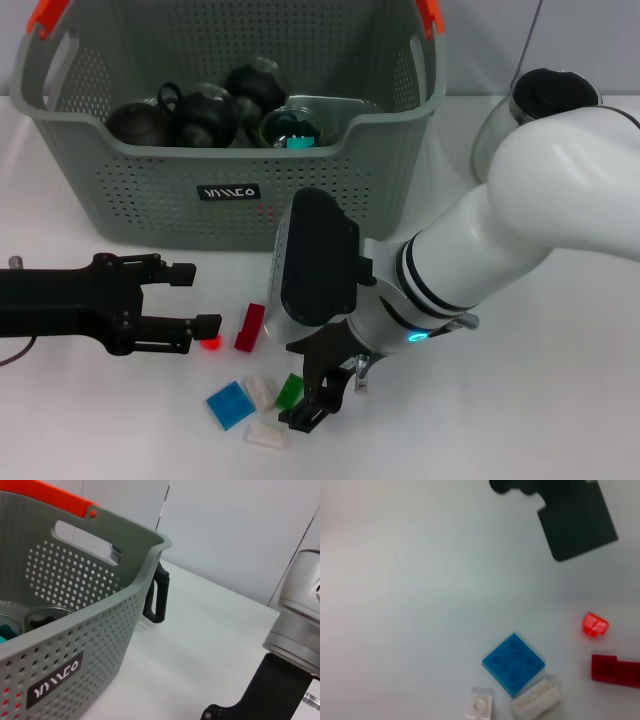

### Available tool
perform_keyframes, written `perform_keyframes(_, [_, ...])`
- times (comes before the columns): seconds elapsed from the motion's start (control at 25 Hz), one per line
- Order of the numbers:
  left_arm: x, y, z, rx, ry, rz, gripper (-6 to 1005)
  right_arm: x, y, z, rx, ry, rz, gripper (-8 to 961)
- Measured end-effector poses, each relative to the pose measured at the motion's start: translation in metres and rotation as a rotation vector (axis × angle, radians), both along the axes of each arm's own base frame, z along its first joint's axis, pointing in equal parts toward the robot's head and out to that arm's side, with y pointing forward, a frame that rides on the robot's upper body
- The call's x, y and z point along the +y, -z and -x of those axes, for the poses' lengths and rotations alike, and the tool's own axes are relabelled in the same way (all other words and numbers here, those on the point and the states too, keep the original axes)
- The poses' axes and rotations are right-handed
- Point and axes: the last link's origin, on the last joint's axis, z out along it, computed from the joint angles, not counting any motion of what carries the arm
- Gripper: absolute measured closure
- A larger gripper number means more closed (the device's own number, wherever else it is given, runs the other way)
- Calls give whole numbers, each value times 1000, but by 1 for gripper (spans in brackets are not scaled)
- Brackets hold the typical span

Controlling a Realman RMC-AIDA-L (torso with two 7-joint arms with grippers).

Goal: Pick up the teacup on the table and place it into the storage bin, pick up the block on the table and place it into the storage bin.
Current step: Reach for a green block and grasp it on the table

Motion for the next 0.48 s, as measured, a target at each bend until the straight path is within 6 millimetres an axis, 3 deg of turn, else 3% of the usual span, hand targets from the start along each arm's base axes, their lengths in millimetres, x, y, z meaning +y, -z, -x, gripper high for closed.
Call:
perform_keyframes(0.32, [1, 0, 0, 0, 1, -1, 154, -2, 6, 0, -8, -2, 11, 167])
perform_keyframes(0.48, [1, 0, 0, 0, 1, -1, 154, -1, 6, 1, -10, -6, 9, 306])
